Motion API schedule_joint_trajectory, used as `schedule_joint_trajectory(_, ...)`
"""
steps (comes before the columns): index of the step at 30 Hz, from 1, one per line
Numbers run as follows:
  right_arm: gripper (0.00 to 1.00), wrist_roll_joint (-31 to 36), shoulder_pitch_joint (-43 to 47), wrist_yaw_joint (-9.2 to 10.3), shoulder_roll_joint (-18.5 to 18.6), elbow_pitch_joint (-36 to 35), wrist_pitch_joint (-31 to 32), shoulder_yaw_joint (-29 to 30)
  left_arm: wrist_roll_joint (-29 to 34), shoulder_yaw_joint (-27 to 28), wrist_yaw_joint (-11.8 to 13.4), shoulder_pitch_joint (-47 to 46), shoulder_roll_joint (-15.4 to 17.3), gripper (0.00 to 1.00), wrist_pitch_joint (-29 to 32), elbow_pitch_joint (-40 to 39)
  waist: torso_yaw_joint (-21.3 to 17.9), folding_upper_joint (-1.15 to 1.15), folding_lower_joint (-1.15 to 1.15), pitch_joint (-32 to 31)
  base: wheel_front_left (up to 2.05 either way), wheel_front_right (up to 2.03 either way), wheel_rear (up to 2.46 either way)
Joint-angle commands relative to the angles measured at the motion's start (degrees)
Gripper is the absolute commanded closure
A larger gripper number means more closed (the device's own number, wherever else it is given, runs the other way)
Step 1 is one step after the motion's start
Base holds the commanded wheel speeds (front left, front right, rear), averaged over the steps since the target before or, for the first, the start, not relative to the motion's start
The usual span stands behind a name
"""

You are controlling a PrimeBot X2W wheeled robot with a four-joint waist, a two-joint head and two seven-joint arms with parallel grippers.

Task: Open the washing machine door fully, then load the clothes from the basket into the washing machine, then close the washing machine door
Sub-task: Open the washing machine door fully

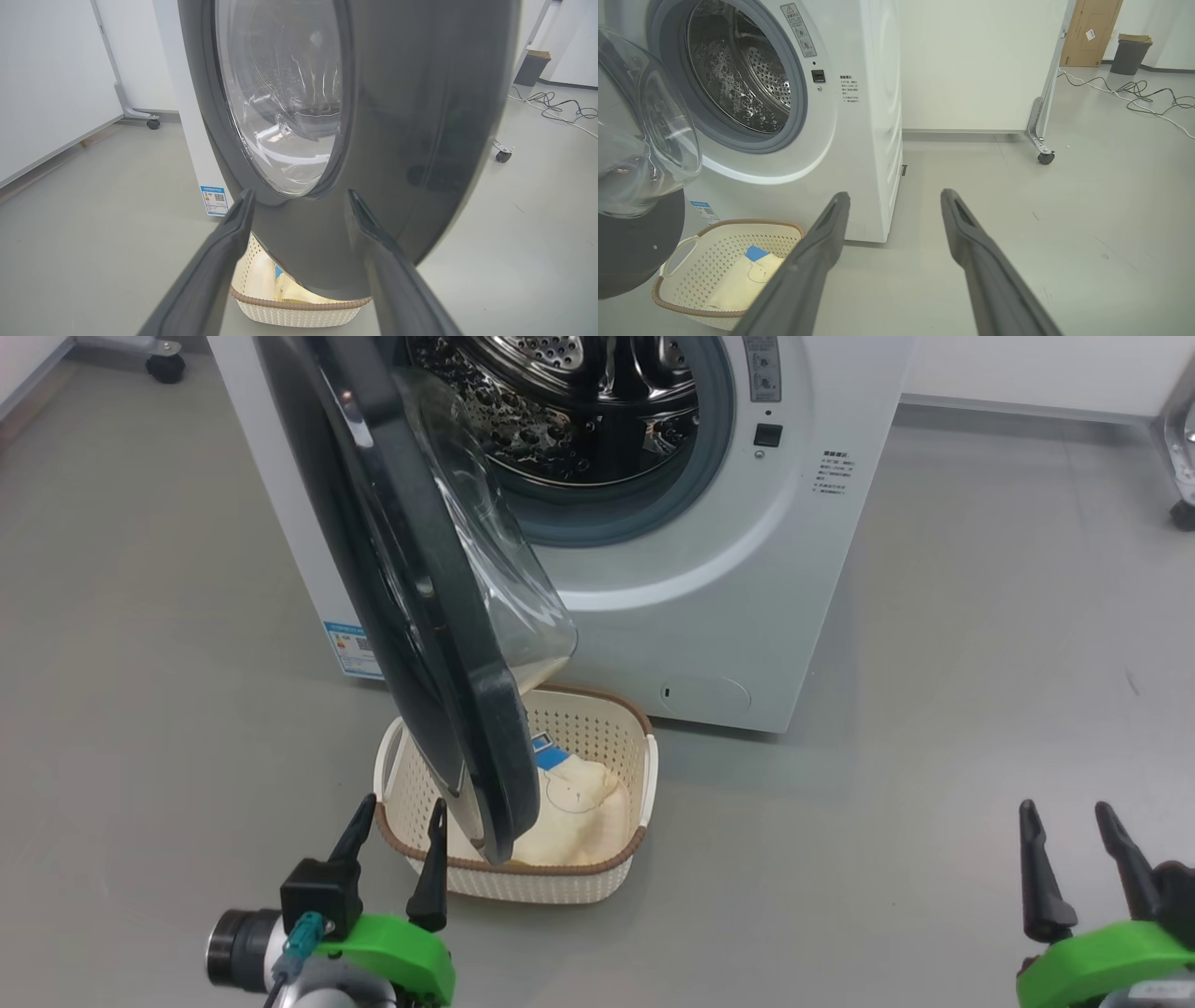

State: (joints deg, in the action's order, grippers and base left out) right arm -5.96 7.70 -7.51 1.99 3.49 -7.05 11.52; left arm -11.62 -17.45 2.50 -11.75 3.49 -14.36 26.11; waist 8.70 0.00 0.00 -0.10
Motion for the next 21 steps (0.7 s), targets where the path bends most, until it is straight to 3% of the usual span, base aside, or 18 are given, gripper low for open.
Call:
schedule_joint_trajectory(1,0.00,-0.8,-0.5,0.02,0.9,-2.6,0.2,-1.7,0.3,1.9,-0.3,-1.8,0.9,0.00,-0.6,-1.4,0.0,0.00,0.00,0.0,0.00,0.00,0.00)
schedule_joint_trajectory(21,0.00,-1.3,0.2,0.02,0.9,-3.0,0.4,-2.2,0.4,2.1,-0.3,-3.1,0.8,0.00,-0.6,-1.2,0.4,0.00,0.00,0.8,0.00,0.00,0.00)
